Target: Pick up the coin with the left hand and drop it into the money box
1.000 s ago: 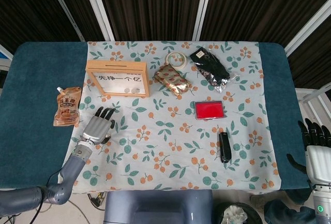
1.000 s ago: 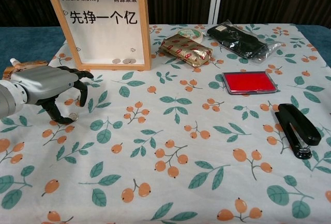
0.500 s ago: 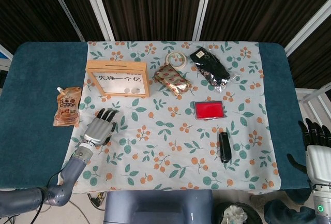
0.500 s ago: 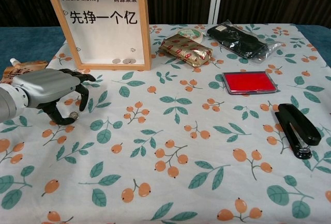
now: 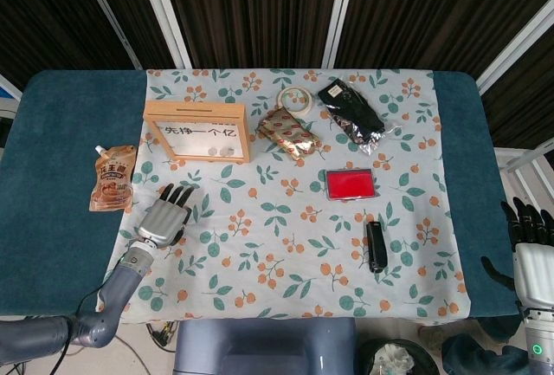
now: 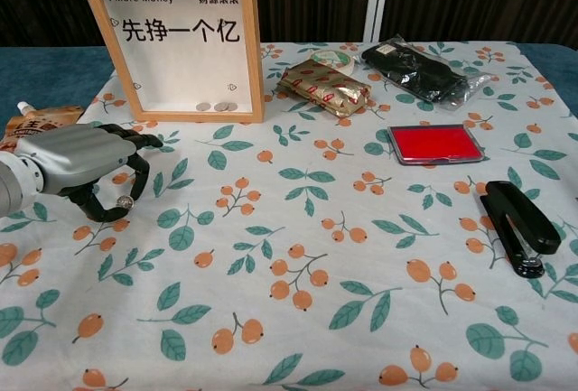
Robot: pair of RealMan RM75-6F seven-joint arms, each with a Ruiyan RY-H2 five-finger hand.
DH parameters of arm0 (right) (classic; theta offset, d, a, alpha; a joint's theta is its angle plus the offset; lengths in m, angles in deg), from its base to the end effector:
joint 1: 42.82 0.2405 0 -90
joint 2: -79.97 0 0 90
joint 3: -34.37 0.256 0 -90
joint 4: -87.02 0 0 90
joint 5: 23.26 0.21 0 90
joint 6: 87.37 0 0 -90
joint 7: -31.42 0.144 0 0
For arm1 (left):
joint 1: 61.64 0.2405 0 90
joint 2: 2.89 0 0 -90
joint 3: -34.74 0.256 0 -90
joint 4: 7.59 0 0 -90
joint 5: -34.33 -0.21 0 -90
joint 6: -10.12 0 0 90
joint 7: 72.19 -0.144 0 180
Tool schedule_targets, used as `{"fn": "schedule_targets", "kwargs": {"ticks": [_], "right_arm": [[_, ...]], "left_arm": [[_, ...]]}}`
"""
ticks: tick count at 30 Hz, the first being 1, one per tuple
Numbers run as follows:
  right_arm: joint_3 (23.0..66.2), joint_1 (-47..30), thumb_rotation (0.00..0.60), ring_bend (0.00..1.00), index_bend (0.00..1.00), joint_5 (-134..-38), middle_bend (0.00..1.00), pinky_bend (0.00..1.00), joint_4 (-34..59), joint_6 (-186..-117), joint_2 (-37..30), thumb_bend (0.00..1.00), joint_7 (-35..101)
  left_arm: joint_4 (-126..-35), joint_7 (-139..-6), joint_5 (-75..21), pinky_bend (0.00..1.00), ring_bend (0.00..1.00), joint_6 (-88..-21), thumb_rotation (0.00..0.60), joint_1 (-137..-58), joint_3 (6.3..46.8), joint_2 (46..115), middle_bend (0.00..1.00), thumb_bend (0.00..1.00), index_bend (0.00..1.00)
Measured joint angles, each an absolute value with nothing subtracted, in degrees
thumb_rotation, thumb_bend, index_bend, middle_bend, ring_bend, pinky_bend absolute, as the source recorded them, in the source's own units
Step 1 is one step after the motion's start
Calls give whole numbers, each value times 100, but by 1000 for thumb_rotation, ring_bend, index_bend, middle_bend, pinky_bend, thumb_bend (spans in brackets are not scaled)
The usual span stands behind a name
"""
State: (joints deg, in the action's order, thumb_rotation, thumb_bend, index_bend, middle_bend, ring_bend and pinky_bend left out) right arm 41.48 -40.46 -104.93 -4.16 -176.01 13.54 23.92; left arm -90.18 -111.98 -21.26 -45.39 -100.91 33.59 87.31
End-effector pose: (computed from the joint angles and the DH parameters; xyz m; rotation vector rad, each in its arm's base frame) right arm -0.3203 -0.1812 0.1711 1.2519 -0.7855 0.8302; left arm -0.2125 0.3075 -0.0392 -1.9745 -0.7692 -0.4818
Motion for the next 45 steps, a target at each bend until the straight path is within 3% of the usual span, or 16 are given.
{"fn": "schedule_targets", "kwargs": {"ticks": [10, 18, 23, 29, 38, 45], "right_arm": [[4156, -4045, 600, 0, 0, -10471, 0, 0, -411, -17595, 1327, 302, 2399], [4158, -4043, 600, 0, 0, -10461, 0, 0, -407, -17588, 1313, 302, 2406], [4157, -4043, 600, 0, 0, -10455, 0, 0, -407, -17579, 1310, 301, 2415], [4158, -4047, 600, 0, 0, -10453, 0, 0, -411, -17586, 1308, 302, 2418], [4142, -4040, 600, 0, 0, -10461, 0, 0, -395, -17566, 1290, 301, 2374], [4130, -4026, 600, 0, 0, -10457, 0, 0, -344, -17541, 1248, 302, 2292]], "left_arm": [[-9167, -11272, -2010, 0, 0, -4583, 600, -10070, 3386, 8615, 0, 168, 593], [-9221, -11248, -2017, 0, 0, -4581, 600, -10080, 3386, 8581, 0, 434, 615], [-9304, -11199, -2002, 0, 0, -4588, 600, -10092, 3337, 8531, 0, 538, 626], [-9579, -11106, -1889, 0, 0, -4523, 600, -10140, 3220, 8343, 3, 579, 634], [-10716, -11130, -1064, 0, 0, -4087, 600, -10563, 2783, 7232, 8, 603, 634], [-11609, -11294, 347, 0, 0, -3634, 600, -11274, 2393, 5919, 19, 599, 634]]}}
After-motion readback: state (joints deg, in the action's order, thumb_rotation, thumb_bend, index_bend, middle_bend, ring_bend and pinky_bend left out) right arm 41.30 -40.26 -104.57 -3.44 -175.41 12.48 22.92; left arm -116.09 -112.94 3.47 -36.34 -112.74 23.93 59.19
